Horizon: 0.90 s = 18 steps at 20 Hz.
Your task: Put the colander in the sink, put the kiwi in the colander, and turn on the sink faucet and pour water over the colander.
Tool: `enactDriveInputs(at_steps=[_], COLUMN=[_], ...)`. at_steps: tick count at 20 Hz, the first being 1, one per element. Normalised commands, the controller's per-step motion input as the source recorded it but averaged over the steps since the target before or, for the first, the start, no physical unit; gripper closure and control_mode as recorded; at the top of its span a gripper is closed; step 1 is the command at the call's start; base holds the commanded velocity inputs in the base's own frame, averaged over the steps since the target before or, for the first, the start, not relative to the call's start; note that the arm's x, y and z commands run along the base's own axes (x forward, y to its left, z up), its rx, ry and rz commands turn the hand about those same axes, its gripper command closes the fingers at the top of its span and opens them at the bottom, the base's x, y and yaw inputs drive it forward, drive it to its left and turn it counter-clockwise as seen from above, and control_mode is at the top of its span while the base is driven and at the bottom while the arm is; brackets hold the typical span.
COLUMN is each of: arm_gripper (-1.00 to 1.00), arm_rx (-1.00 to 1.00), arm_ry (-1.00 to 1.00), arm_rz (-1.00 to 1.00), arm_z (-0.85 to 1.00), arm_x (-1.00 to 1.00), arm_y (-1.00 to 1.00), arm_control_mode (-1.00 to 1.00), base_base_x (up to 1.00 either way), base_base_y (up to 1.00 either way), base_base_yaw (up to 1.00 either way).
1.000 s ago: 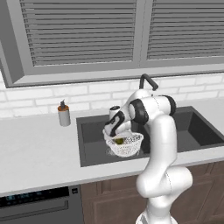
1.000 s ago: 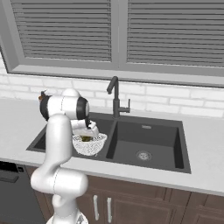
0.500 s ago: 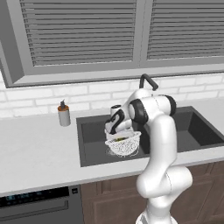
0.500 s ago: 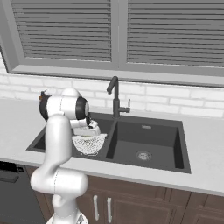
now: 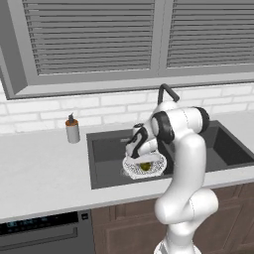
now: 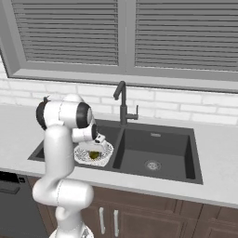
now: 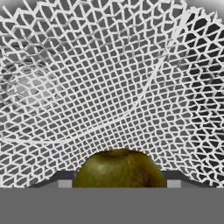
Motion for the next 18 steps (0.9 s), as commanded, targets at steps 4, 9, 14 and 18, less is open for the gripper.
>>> enactDriveInputs(at_steps=[4, 9, 14, 18], arm_gripper=[1.0, 1.0, -1.0, -1.0], arm_rx=[0.0, 0.0, 0.0, 0.0], arm_ry=[0.0, 0.0, 0.0, 0.0], arm_rz=[-0.01, 0.0, 0.0, 0.0], arm_z=[0.0, 0.01, 0.0, 0.0], arm_x=[-0.04, 0.0, 0.0, 0.0], arm_y=[0.0, 0.0, 0.0, 0.0], arm_control_mode=[-1.0, -1.0, -1.0, -1.0], base_base_x=[0.0, 0.0, 0.0, 0.0], base_base_y=[0.0, 0.0, 0.0, 0.0], base_base_yaw=[0.0, 0.0, 0.0, 0.0])
